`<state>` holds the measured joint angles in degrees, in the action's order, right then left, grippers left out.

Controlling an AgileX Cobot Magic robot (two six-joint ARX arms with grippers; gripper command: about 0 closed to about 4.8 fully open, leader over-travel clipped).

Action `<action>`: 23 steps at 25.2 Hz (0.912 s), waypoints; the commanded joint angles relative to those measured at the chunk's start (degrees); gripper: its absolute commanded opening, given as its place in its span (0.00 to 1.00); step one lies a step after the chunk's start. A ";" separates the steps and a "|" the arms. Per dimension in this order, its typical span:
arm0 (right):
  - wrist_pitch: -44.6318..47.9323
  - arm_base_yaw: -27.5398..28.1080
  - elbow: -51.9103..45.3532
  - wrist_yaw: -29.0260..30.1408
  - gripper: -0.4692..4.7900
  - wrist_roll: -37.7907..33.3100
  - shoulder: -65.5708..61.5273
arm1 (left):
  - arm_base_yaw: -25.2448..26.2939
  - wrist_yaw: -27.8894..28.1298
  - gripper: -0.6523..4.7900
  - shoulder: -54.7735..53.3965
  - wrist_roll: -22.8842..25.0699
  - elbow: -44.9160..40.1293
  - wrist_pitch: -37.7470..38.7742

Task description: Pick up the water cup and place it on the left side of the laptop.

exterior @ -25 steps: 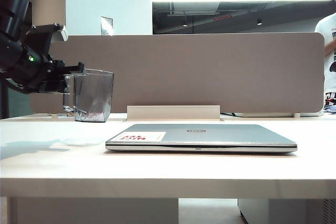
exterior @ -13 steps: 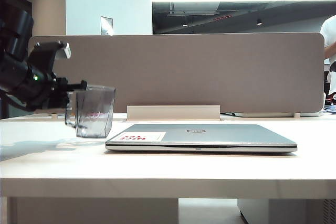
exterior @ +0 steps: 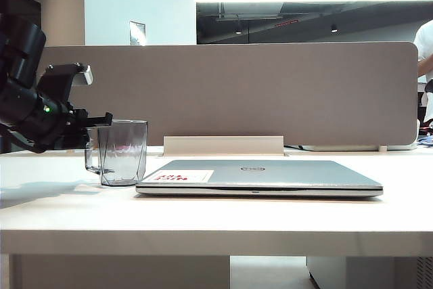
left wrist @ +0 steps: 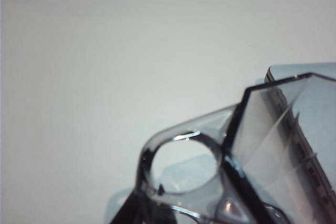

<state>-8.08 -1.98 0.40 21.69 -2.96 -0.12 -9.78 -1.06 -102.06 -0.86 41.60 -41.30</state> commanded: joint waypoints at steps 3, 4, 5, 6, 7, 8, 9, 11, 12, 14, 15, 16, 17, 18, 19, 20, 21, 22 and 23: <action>0.57 -0.04 -0.24 0.31 0.08 -0.04 0.02 | -0.04 0.02 0.12 0.13 0.44 0.07 0.15; 0.59 -0.04 -0.24 0.31 0.08 -0.04 0.02 | -0.04 0.37 0.12 0.13 0.44 0.07 0.20; 0.59 -0.04 -0.24 0.31 0.08 -0.04 0.02 | -0.04 0.85 0.12 0.13 0.44 0.07 0.22; 0.57 -0.04 -0.24 0.31 0.08 -0.04 0.02 | -0.04 1.38 0.12 0.13 0.46 0.07 0.37; 0.59 -0.04 -0.24 0.31 0.08 -0.04 0.02 | -0.04 1.38 0.12 0.13 0.70 0.07 0.50; 0.59 -0.04 -0.24 0.33 0.08 -0.04 0.02 | -0.04 1.38 0.12 0.13 1.09 0.07 0.55; 0.57 -0.04 -0.24 0.33 0.08 -0.04 0.02 | -0.04 1.36 0.12 0.13 1.51 0.07 0.57; 0.59 -0.04 -0.24 0.33 0.08 -0.04 0.02 | -0.04 1.36 0.18 0.13 1.55 0.07 0.55; 0.59 -0.04 -0.24 0.33 0.08 -0.04 0.02 | -0.04 1.38 0.18 0.13 1.57 0.07 0.55; 0.59 -0.04 -0.24 0.31 0.08 -0.04 0.02 | -0.04 1.36 0.18 0.13 1.99 0.07 0.55; 0.59 -0.04 -0.24 0.31 0.08 -0.04 0.02 | -0.04 1.36 0.18 0.13 1.99 0.07 0.55; 0.59 -0.04 -0.24 0.31 0.08 -0.04 0.02 | -0.04 1.33 0.18 0.13 1.97 0.07 0.57; 0.59 -0.04 -0.24 0.31 0.08 -0.04 0.02 | -0.04 1.29 0.18 0.13 1.97 0.07 0.57; 0.59 -0.04 -0.24 0.31 0.08 -0.04 0.02 | -0.07 1.27 0.18 0.15 1.97 0.07 0.57; 0.59 -0.04 -0.24 0.33 0.08 -0.04 0.02 | -0.07 1.25 0.19 0.20 1.97 0.07 0.57; 0.59 -0.04 -0.24 0.33 0.08 -0.04 0.02 | -0.07 1.25 0.23 0.26 1.97 0.07 0.57; 0.59 -0.04 -0.24 0.33 0.08 -0.04 0.02 | -0.07 1.22 0.32 0.26 1.97 0.07 0.50; 0.59 -0.04 -0.24 0.33 0.08 -0.04 0.02 | -0.07 1.25 0.35 0.26 1.97 0.07 0.52; 0.59 -0.04 -0.24 0.31 0.08 -0.04 0.02 | -0.07 1.25 0.35 0.26 1.95 0.07 0.63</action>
<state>-8.08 -1.96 0.38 21.69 -2.98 -0.12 -9.76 0.16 -102.04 0.78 41.60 -40.05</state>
